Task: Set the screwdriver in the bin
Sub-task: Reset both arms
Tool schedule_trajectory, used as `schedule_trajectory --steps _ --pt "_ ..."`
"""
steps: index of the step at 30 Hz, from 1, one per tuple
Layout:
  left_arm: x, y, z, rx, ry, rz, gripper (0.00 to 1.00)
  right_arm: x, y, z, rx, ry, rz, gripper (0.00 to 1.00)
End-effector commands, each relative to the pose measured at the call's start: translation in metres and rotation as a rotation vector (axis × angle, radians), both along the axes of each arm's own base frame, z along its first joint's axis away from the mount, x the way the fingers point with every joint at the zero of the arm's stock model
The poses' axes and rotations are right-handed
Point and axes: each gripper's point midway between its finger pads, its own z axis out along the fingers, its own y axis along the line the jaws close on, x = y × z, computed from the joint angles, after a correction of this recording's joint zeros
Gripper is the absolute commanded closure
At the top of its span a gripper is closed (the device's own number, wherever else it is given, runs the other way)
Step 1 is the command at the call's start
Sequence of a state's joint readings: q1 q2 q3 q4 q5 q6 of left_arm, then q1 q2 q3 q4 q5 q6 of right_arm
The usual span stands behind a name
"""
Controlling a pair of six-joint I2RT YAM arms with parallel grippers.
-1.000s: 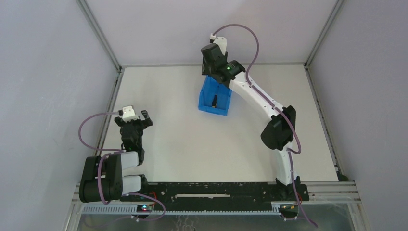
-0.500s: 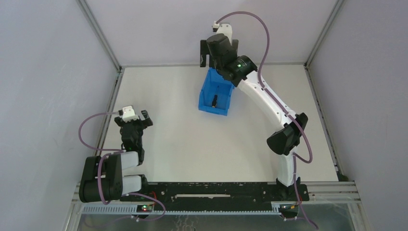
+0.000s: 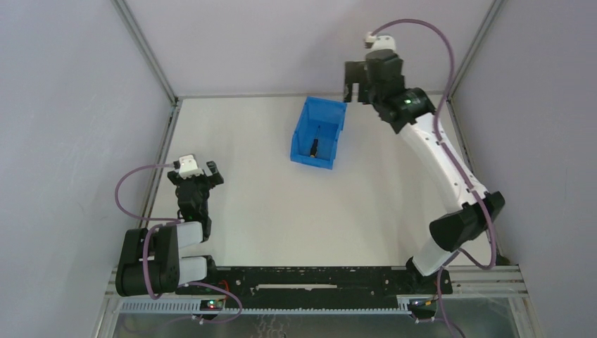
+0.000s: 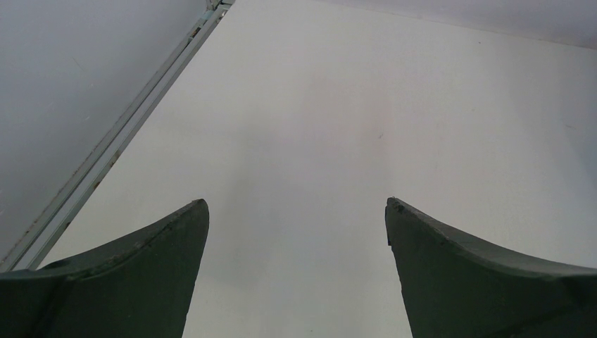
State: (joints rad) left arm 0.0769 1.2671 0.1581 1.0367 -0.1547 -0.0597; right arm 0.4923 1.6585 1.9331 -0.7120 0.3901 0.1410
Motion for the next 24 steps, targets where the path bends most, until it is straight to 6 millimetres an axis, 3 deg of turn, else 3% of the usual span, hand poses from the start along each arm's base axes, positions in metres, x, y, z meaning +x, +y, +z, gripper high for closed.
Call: schedule_trajectory --steps 1,7,13,18,24 --pt "0.008 0.002 0.021 0.028 -0.060 0.006 0.00 -0.009 -0.047 0.022 -0.005 -0.058 0.008 0.00" --pt "0.008 0.002 0.022 0.028 -0.061 0.007 0.00 -0.015 -0.108 0.018 -0.020 -0.056 -0.042 0.00" --pt "0.008 0.002 0.022 0.029 -0.061 0.008 0.00 -0.016 -0.154 0.009 0.021 -0.045 -0.078 0.00" --pt "0.008 0.002 0.022 0.028 -0.061 0.007 0.00 -0.014 -0.172 0.004 0.022 -0.044 -0.055 0.00" --pt "0.008 0.002 0.022 0.028 -0.061 0.007 0.00 -0.010 -0.173 0.000 0.021 -0.026 -0.048 0.00"
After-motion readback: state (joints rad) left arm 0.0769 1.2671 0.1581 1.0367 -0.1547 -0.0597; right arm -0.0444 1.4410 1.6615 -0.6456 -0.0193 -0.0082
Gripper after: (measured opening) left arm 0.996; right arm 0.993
